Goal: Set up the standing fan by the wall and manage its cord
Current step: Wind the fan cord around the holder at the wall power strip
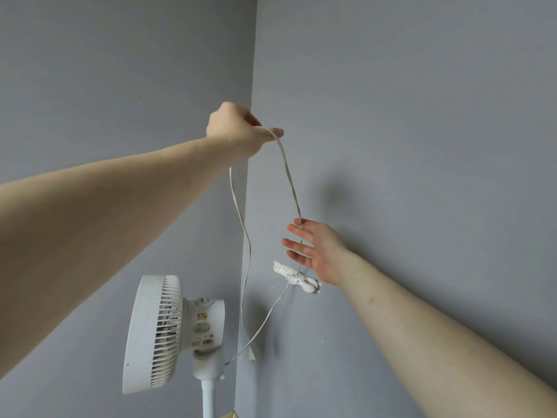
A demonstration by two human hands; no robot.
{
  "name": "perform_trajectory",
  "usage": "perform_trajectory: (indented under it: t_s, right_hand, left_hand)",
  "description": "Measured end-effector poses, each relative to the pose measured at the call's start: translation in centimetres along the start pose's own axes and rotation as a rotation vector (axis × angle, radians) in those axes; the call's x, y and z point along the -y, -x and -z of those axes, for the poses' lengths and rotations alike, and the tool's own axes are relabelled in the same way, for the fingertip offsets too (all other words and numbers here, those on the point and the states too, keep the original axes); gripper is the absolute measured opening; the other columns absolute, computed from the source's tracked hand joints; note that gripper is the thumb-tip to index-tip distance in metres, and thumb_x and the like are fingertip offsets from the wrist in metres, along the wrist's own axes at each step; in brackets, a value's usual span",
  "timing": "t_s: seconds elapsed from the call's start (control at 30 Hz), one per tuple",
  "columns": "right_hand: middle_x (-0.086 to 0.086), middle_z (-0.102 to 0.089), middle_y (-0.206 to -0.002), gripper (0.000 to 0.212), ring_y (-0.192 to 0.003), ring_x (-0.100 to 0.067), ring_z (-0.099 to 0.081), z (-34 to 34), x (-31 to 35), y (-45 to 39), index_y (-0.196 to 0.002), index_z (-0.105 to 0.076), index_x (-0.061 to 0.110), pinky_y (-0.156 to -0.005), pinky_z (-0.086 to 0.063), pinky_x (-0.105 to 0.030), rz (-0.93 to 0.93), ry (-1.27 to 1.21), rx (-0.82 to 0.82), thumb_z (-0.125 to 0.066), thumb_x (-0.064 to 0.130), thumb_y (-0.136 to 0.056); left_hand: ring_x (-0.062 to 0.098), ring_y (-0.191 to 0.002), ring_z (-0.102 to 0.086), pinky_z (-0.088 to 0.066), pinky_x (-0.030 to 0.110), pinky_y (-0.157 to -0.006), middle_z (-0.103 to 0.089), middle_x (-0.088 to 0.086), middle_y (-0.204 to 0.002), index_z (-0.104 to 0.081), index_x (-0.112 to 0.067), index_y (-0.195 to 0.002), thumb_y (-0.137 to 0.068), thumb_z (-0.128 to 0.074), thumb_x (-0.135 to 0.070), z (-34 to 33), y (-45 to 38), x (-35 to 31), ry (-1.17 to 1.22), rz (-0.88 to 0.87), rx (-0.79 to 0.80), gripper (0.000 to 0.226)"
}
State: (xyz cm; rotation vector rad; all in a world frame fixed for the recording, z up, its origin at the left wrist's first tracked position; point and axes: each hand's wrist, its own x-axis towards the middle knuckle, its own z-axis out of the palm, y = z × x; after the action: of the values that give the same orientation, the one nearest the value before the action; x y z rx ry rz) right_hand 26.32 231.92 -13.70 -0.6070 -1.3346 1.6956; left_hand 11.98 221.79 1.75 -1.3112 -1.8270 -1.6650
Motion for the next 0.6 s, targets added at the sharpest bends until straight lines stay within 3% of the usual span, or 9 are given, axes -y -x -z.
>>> perform_trajectory:
  t_s: [0.1,0.17,0.3,0.37,0.5,0.6]
  right_hand:
    - [0.000,-0.069,-0.124,0.031,-0.099,-0.028,-0.075,0.1,0.1,0.4,-0.122,-0.063,0.012,-0.072,-0.061,-0.035,-0.021,-0.020,-0.047,-0.039,0.016,-0.103]
    - [-0.001,-0.069,-0.124,0.033,-0.100,-0.029,-0.075,0.2,0.1,0.7,-0.121,-0.064,0.010,-0.073,-0.061,-0.036,-0.028,-0.023,-0.071,-0.037,0.016,-0.102]
    - [-0.001,-0.069,-0.124,0.034,-0.103,-0.031,-0.073,0.4,0.1,0.8,-0.115,-0.064,0.011,-0.071,-0.059,-0.035,-0.030,-0.035,-0.084,-0.036,0.029,-0.105]
    - [-0.001,-0.069,-0.124,0.038,-0.103,-0.030,-0.073,0.5,0.3,0.8,-0.111,-0.064,0.013,-0.070,-0.059,-0.035,-0.035,-0.039,-0.085,-0.035,0.038,-0.107]
    - [0.000,-0.070,-0.122,0.041,-0.101,-0.028,-0.073,1.2,0.6,0.8,-0.102,-0.064,0.015,-0.072,-0.058,-0.035,-0.049,-0.046,-0.082,-0.038,0.047,-0.105]
    - [0.001,-0.068,-0.123,0.033,-0.101,-0.027,-0.073,1.9,0.9,0.9,-0.108,-0.063,0.016,-0.071,-0.057,-0.033,-0.048,-0.026,-0.097,-0.040,0.040,-0.105]
  left_hand:
    - [0.016,-0.068,-0.064,-0.051,0.025,-0.061,-0.067,-0.006,-0.073,-0.071,-0.018,-0.079,-0.064,-0.086,-0.057,1.0,0.4,0.2,0.008,0.005,-0.073,0.044]
    - [0.018,-0.072,-0.061,-0.049,0.028,-0.064,-0.061,-0.009,-0.070,-0.067,-0.021,-0.075,-0.065,-0.082,-0.054,1.2,1.0,-0.3,-0.129,-0.232,-0.149,0.038]
    - [0.020,-0.065,-0.048,-0.047,0.035,-0.060,-0.048,-0.009,-0.067,-0.060,-0.018,-0.076,-0.071,-0.075,-0.045,1.3,2.5,-2.4,-0.249,-0.831,-0.128,0.031]
    - [0.017,-0.068,-0.042,-0.041,0.032,-0.059,-0.044,-0.011,-0.071,-0.062,-0.015,-0.078,-0.072,-0.075,-0.042,1.0,3.1,-3.4,-0.283,-1.015,-0.133,0.031]
    - [0.016,-0.070,-0.040,-0.035,0.028,-0.059,-0.042,-0.012,-0.074,-0.063,-0.015,-0.079,-0.075,-0.074,-0.038,-0.1,4.5,-4.1,-0.344,-1.135,-0.150,0.026]
    - [0.018,-0.066,-0.043,-0.037,0.028,-0.054,-0.043,-0.013,-0.073,-0.063,-0.017,-0.080,-0.077,-0.070,-0.027,-0.2,6.2,-4.0,-0.375,-1.124,-0.099,0.013]
